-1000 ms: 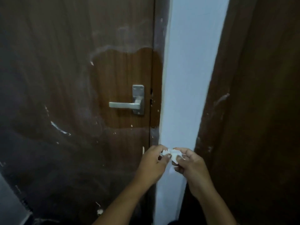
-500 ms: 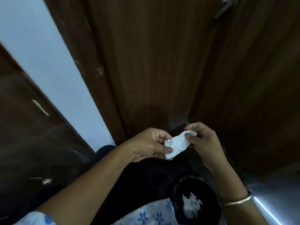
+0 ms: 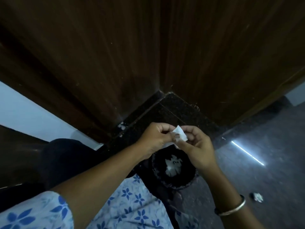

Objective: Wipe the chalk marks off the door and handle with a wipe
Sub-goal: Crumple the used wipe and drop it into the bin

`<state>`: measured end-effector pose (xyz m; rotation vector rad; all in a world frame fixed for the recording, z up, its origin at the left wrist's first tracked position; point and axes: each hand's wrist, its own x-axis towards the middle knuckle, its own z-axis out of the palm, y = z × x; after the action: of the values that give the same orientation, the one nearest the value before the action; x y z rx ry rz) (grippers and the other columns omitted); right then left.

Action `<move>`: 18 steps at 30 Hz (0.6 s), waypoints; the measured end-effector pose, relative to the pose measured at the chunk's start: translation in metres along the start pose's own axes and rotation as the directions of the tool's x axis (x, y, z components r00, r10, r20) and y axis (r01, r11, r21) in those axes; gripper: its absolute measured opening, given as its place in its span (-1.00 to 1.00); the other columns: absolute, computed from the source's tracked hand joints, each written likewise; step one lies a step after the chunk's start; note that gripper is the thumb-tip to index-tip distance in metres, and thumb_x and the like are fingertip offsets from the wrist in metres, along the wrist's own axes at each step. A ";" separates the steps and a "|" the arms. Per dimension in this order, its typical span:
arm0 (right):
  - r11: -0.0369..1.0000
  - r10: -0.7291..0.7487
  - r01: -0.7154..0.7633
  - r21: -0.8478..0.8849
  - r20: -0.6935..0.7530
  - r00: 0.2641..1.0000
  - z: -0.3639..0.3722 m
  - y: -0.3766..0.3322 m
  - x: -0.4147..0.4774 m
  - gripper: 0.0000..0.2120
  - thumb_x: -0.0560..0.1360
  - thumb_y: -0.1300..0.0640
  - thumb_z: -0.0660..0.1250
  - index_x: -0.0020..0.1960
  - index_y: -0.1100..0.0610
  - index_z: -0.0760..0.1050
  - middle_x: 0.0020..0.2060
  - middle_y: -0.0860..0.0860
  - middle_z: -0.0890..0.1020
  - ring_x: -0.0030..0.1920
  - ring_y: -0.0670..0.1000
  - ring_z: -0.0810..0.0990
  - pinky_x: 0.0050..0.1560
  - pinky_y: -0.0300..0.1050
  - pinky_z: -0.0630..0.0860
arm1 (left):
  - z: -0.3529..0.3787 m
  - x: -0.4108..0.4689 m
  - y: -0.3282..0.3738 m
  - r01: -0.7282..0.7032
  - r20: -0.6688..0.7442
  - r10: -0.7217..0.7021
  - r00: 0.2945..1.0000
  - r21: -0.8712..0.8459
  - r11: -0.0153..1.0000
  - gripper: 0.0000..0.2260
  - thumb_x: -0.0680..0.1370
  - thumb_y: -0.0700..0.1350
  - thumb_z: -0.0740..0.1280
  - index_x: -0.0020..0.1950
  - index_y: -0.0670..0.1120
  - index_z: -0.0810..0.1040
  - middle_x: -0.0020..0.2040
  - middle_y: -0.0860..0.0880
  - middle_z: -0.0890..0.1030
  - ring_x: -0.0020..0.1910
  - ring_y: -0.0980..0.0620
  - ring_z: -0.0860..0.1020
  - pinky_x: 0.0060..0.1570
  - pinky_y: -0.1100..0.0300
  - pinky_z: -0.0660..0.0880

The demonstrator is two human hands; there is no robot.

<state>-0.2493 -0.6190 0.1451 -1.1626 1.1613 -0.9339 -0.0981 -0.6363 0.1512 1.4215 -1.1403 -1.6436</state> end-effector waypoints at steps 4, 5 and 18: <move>0.988 0.087 -0.087 0.125 0.003 0.996 -0.013 0.017 0.001 -0.73 0.39 0.22 0.46 -0.02 -0.06 0.49 -0.21 0.07 0.69 -0.17 0.12 0.69 -0.23 -0.04 0.60 | 0.005 0.004 -0.004 -0.021 0.041 0.018 0.999 0.081 0.996 -0.90 0.46 -0.22 0.39 -0.04 -0.11 0.59 -0.13 -0.10 0.64 -0.13 0.00 0.61 -0.06 0.05 0.56; 0.988 0.100 -0.097 0.120 -0.017 0.995 -0.016 0.019 0.000 -0.74 0.41 0.27 0.43 -0.07 -0.06 0.49 -0.23 0.07 0.68 -0.19 0.12 0.69 -0.25 -0.05 0.60 | 0.005 0.005 -0.004 -0.023 0.052 0.018 0.998 0.100 0.995 -0.88 0.47 -0.24 0.38 -0.02 -0.08 0.57 -0.12 -0.09 0.64 -0.13 0.01 0.60 -0.06 0.04 0.55; 0.953 -0.144 0.099 -0.286 -0.140 0.980 -0.025 0.031 -0.008 -0.62 0.34 0.52 0.33 -0.28 0.04 0.62 -0.16 0.01 0.55 -0.13 -0.10 0.56 -0.19 -0.36 0.48 | 0.021 0.012 -0.009 0.334 0.136 -0.313 0.940 -0.175 0.926 -0.89 0.50 -0.34 0.26 -0.11 -0.17 0.53 -0.16 -0.17 0.60 -0.24 -0.10 0.62 -0.12 -0.02 0.60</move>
<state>-0.2762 -0.6104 0.1160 -1.4190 1.3962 -0.9940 -0.1206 -0.6395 0.1385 1.4657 -0.7998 -2.0227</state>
